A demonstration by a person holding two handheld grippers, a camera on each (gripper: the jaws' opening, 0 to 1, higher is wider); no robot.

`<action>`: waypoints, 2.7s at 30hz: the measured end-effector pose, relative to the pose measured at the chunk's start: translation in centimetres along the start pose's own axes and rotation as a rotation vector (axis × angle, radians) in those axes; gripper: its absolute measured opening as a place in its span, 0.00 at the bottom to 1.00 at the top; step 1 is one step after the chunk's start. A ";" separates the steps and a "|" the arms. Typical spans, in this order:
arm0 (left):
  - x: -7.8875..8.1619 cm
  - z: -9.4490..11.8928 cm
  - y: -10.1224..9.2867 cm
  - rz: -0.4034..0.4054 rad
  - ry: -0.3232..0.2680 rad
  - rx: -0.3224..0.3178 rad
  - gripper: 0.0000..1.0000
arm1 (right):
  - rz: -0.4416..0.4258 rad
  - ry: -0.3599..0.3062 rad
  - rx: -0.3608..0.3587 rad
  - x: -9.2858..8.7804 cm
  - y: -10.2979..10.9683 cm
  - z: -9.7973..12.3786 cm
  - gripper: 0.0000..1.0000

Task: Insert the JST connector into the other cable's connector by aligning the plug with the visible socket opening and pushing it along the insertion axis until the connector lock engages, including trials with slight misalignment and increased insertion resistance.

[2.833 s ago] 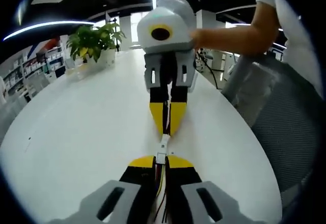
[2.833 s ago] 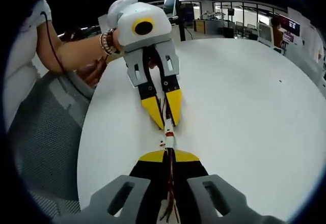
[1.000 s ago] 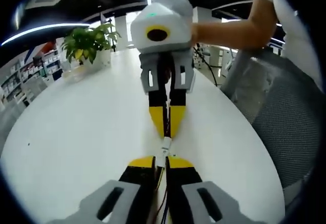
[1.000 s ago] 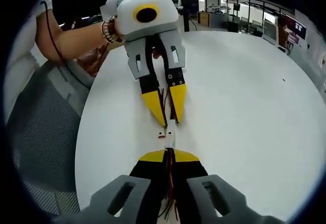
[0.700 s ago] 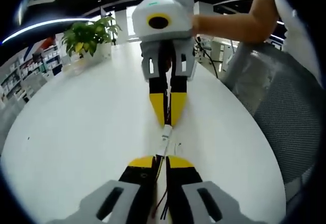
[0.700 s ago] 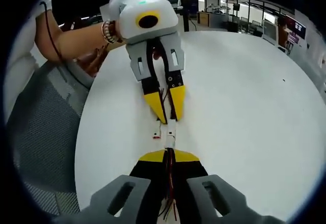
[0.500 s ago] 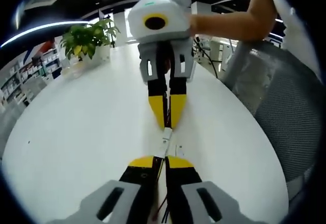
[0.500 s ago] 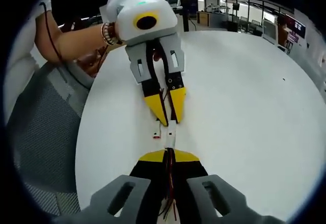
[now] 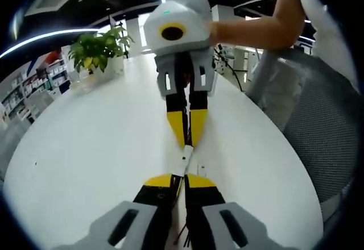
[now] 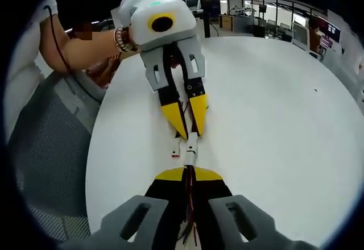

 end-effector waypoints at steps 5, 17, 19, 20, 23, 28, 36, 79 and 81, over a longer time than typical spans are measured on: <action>0.2 -0.1 0.1 -0.013 -0.003 0.005 0.01 | 0.002 0.008 0.003 -0.1 0.0 0.0 0.01; 0.0 -0.1 0.3 -0.015 0.009 0.007 0.01 | 0.000 -0.003 0.003 0.2 0.0 0.1 0.01; -0.1 -0.1 0.3 -0.016 0.014 0.007 0.01 | 0.004 -0.002 0.005 0.3 0.0 0.1 0.01; 0.0 -0.1 0.3 -0.018 0.011 0.006 0.01 | 0.005 0.005 0.006 0.2 0.1 0.1 0.01; 0.1 -0.2 0.2 -0.019 0.005 0.002 0.00 | 0.005 0.019 0.008 0.0 0.1 0.0 0.01; 0.1 -0.2 0.2 -0.025 0.006 -0.002 0.00 | 0.002 0.020 0.010 -0.1 0.1 0.0 0.01; 0.4 0.1 0.2 -0.039 -0.004 0.000 0.00 | 0.004 0.019 0.004 0.0 0.1 0.2 0.01; 0.6 0.0 -0.1 -0.065 -0.006 0.011 0.00 | 0.004 0.017 0.003 0.2 0.2 0.6 0.01; 0.7 0.1 -0.1 -0.067 -0.008 0.010 0.00 | 0.002 0.017 0.003 0.1 0.1 0.6 0.01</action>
Point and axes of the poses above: the point that each gripper's makers call its tool centre point, and the gripper's own axes: z roughly backward along the fingers, y roughly to its left, x roughly out of its top, the point moved 9 cm from there along z, roughly backward along the fingers, and after that the axes turned 7 degrees about z, right-handed, at the moved point
